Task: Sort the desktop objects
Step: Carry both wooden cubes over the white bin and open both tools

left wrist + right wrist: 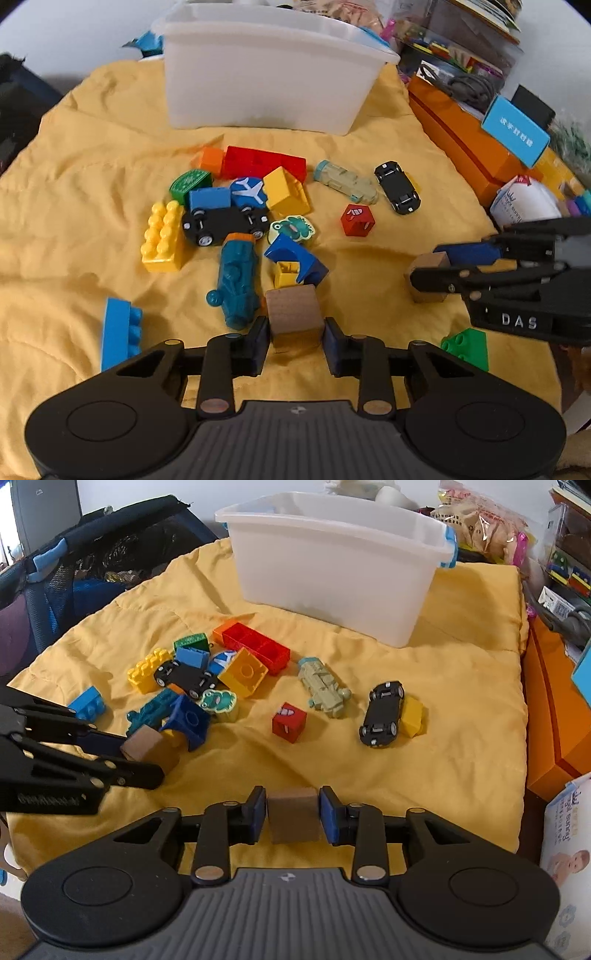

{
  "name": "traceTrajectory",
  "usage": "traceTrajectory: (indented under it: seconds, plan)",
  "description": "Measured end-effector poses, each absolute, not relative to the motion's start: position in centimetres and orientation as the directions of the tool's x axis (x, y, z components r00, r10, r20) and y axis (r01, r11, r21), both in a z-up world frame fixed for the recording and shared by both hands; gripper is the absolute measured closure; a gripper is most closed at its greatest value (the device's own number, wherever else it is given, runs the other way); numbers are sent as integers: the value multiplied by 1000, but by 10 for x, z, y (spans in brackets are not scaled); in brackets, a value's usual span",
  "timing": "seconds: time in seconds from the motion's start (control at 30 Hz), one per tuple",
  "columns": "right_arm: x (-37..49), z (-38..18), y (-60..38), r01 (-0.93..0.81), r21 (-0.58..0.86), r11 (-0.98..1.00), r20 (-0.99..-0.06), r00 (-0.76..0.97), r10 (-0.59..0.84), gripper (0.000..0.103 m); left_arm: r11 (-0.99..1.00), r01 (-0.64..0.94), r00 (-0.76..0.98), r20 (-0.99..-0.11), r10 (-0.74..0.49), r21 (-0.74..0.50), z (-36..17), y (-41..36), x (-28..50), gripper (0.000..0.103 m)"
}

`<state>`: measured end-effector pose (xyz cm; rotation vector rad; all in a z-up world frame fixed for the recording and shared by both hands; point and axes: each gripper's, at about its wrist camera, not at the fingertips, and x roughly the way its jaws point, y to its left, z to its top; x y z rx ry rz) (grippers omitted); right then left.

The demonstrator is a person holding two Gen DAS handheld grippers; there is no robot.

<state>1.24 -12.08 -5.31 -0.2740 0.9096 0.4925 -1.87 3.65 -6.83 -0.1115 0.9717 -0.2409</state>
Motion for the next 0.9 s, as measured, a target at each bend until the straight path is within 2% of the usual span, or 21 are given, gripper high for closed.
traceTrajectory:
  seconds: [0.13, 0.17, 0.37, 0.6, 0.9]
  plan:
    - [17, -66, -124, -507, 13, 862, -830, 475, 292, 66, 967, 168, 539, -803, -254, -194, -68, 35, -22, 69]
    - [17, -69, -125, -502, 26, 865, -835, 465, 295, 70, 966, 169, 539, -802, -258, -196, -67, 36, -23, 69]
    - [21, -46, -125, -488, 21, 873, -795, 522, 311, 71, 956, 173, 595, -748, -294, -239, -38, 49, -21, 70]
    - [48, 12, -121, -473, -1, 881, -680, 646, 347, 70, 950, 206, 740, -598, -307, -233, 40, 68, 14, 69]
    - [128, 99, -99, -414, 50, 909, -471, 793, 387, 70, 967, 235, 867, -427, -256, -102, 118, 81, 96, 69]
